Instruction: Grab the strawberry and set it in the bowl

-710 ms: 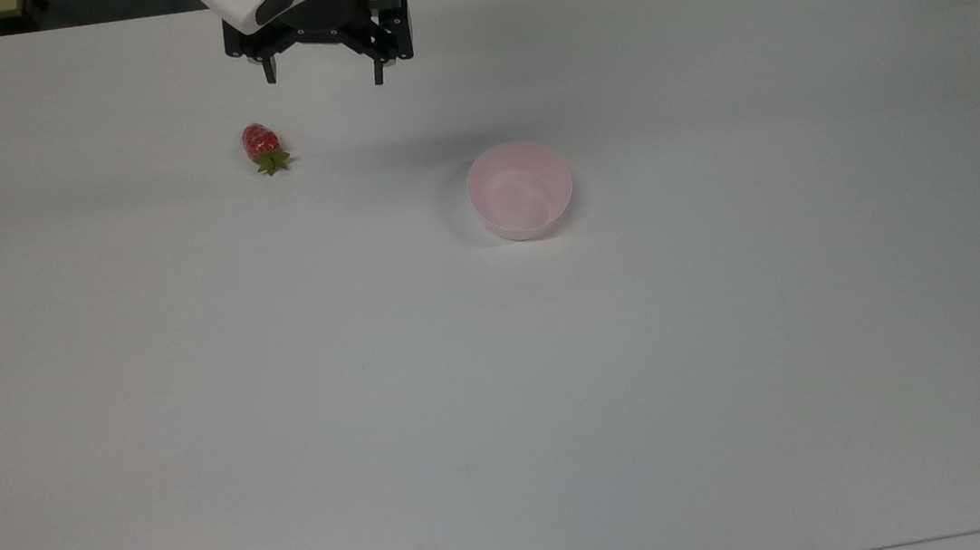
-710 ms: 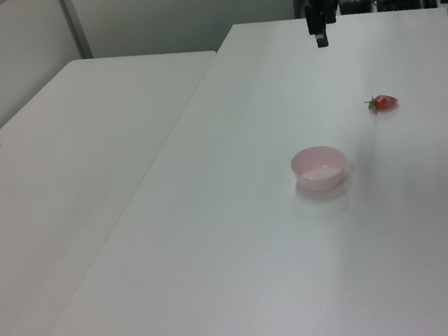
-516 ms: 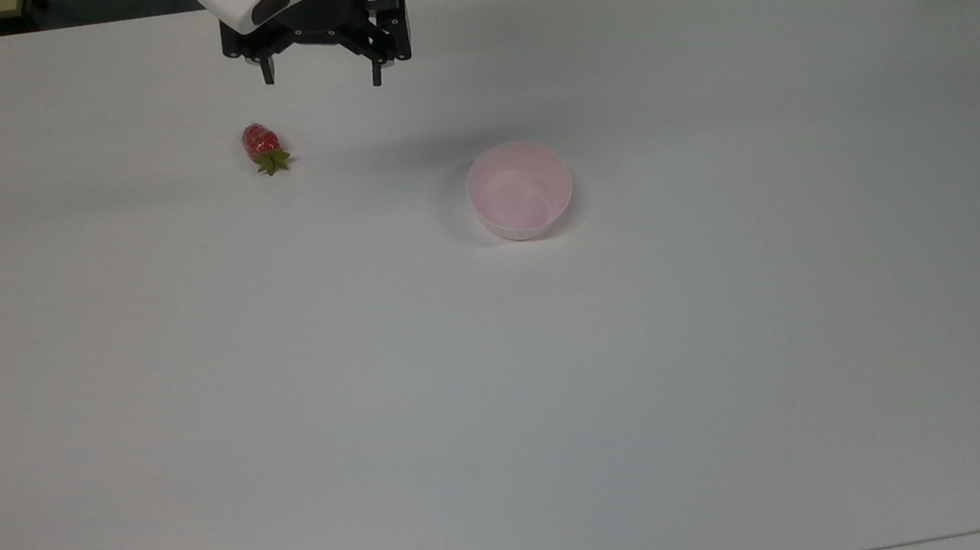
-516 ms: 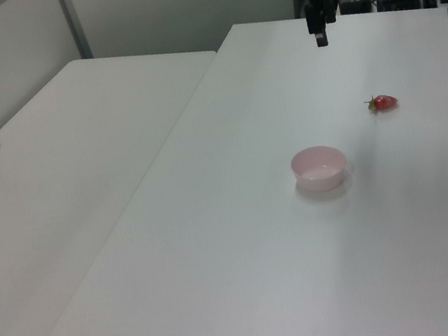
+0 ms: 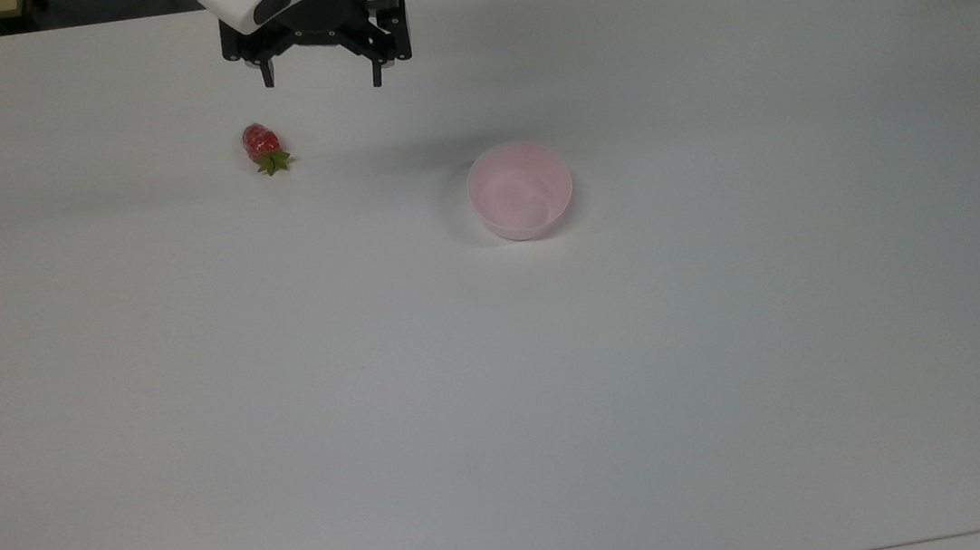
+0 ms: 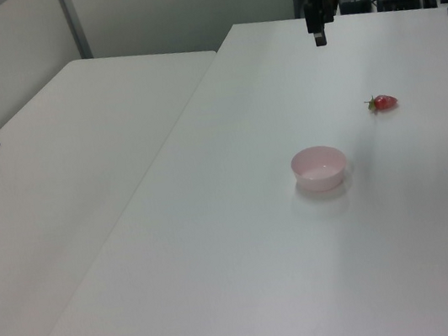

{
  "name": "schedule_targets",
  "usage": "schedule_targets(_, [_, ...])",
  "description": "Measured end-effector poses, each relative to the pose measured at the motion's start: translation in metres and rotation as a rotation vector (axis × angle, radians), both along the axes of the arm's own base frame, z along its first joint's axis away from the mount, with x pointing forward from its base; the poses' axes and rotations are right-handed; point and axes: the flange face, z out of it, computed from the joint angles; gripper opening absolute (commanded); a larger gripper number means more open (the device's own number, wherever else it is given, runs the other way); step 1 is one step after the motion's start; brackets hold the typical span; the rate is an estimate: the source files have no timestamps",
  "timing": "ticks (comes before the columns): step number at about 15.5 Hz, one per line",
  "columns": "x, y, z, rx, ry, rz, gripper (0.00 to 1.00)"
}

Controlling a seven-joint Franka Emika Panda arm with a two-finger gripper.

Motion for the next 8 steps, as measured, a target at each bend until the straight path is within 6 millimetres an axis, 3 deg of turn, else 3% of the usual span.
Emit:
schedule_targets(5, [0.0, 0.0, -0.007, 0.003, 0.019, 0.04, 1.0])
schedule_targets(8, [0.002, -0.004, -0.037, 0.01, 0.04, 0.102, 1.0])
